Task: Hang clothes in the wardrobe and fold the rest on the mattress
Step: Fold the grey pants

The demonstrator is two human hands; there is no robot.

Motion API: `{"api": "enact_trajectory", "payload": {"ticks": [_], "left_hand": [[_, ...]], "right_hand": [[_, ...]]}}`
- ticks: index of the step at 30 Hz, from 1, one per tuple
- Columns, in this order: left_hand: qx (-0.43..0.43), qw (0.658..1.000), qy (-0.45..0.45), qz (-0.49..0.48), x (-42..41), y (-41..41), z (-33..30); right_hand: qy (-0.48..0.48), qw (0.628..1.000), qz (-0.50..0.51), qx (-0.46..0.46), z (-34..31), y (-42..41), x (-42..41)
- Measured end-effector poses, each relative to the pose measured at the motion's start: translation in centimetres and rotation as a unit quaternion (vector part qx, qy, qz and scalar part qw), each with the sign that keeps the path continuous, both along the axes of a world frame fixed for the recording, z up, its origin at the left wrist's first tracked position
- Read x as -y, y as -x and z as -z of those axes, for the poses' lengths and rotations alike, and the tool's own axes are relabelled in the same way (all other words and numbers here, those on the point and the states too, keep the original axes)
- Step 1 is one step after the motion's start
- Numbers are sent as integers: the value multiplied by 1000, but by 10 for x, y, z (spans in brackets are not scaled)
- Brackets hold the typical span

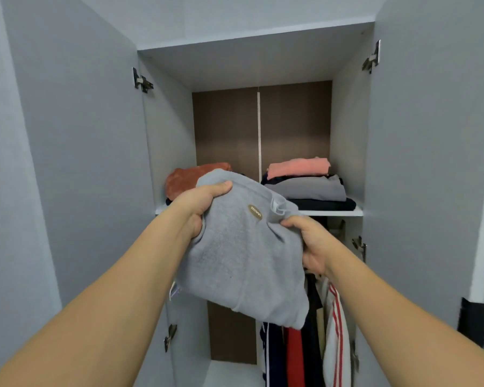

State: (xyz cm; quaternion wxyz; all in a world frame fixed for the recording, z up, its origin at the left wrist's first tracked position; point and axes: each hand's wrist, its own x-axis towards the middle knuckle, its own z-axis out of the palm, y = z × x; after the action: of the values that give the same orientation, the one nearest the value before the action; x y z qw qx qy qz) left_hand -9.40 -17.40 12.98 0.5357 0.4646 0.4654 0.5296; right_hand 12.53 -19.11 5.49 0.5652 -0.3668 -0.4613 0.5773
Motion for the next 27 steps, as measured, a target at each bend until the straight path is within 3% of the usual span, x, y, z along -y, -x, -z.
{"api": "enact_trajectory", "payload": {"ticks": [8, 17, 22, 27], "left_hand": [[12, 999, -40, -12, -136, -27, -85], [9, 990, -144, -7, -319, -28, -172], [4, 983, -183, 23, -445, -22, -215], [-36, 987, -156, 22, -561, -7, -238]], "right_hand": [[6, 999, -18, 49, -69, -27, -139], [-101, 982, 162, 0, -175, -15, -308], [-128, 970, 206, 25, -212, -1, -415], [-137, 967, 212, 37, -236, 18, -529]]}}
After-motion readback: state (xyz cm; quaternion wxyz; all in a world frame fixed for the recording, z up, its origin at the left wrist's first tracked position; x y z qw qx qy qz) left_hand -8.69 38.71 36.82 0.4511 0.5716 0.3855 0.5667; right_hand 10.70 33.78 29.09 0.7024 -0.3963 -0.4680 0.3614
